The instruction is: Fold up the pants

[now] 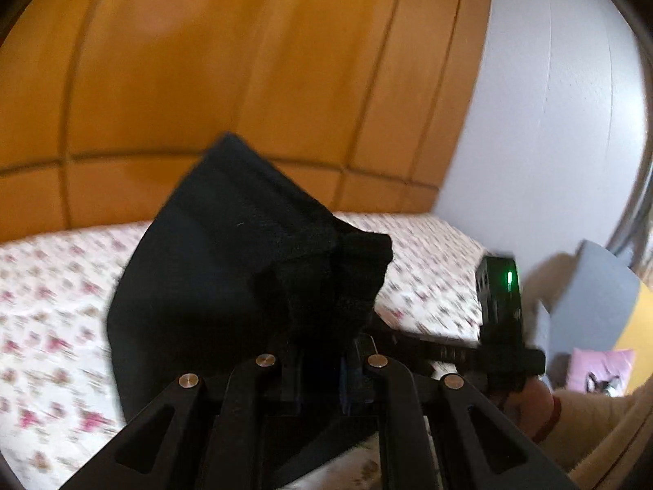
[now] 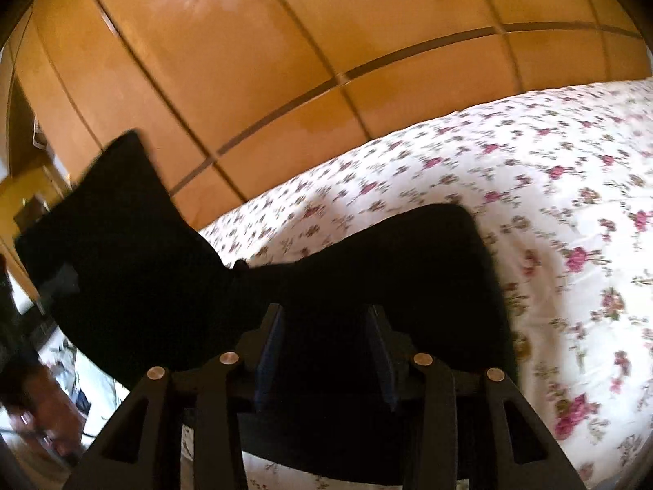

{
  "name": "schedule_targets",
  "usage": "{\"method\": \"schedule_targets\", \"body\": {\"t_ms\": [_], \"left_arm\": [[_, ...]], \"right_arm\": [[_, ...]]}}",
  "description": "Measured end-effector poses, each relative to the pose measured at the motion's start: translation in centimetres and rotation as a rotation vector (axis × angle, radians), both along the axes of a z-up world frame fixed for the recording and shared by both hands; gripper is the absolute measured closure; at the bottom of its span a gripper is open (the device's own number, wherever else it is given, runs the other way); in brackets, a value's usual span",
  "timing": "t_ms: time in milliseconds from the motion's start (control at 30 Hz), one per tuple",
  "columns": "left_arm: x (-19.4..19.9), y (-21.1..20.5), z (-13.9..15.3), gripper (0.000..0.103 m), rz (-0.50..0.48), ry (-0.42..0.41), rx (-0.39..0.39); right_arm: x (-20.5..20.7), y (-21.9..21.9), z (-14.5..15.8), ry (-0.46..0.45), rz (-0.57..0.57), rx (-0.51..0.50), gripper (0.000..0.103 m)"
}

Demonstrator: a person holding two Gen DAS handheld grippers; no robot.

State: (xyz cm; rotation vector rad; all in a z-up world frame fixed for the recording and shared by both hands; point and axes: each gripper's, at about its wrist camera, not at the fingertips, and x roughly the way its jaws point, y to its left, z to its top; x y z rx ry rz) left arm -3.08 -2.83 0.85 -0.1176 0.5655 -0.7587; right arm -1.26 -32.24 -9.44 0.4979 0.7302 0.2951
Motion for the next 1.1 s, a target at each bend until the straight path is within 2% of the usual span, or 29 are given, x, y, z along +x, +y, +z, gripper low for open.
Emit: {"method": "schedule_targets", "body": {"t_ms": [133,300,400,433,567,667,833,900,967,1000,1100], "left_arm": [[1.6,-3.0,-3.9,0.091,-0.058,0.127,0.022],[2.3,-4.5,-8.3,0.089,-0.053,0.263,0.039],[0.5,-4.4,-8.4,0.077,-0.079,0.23,0.041],[-0.1,-4.4,-8.0,0.075,-0.095,0.212,0.045],[-1.9,-2.5,-7.3,0.073,-0.114,0.153,0.03],[-2.1,-0.7,-7.0,0.073,-0.029,0.133,0.015],[-1.8,4.3,-6.2,0.073,0.198,0.114,-0.023],[-1.3,6.3,-6.3,0.072,0.292,0.111,-0.01],[-0.6,7.9,-6.8,0.072,0.367,0.117,-0.002],[-0.4,8.5,-7.1,0.072,0.401,0.126,0.003],[0.6,10.0,-8.6,0.072,0.465,0.18,0.003]], "right_arm": [[-0.1,-1.2,-0.1,0.0,-0.008,0.031,0.051],[0.7,-1.7,-1.2,0.051,0.016,0.118,0.05],[1.1,-1.0,-1.5,0.076,0.047,0.127,0.042],[1.2,-0.8,-1.5,0.084,0.052,0.125,0.038],[2.1,-0.2,-2.1,0.117,0.056,0.119,0.037],[2.4,0.1,-2.1,0.129,0.058,0.104,0.037],[3.4,1.8,-2.2,0.16,0.116,0.032,0.037],[3.8,2.5,-2.4,0.168,0.127,0.015,0.038],[4.3,3.4,-2.5,0.165,0.153,0.011,0.048],[4.6,4.3,-2.7,0.175,0.175,-0.004,0.06],[4.9,5.9,-2.6,0.162,0.204,-0.036,0.082]]}}
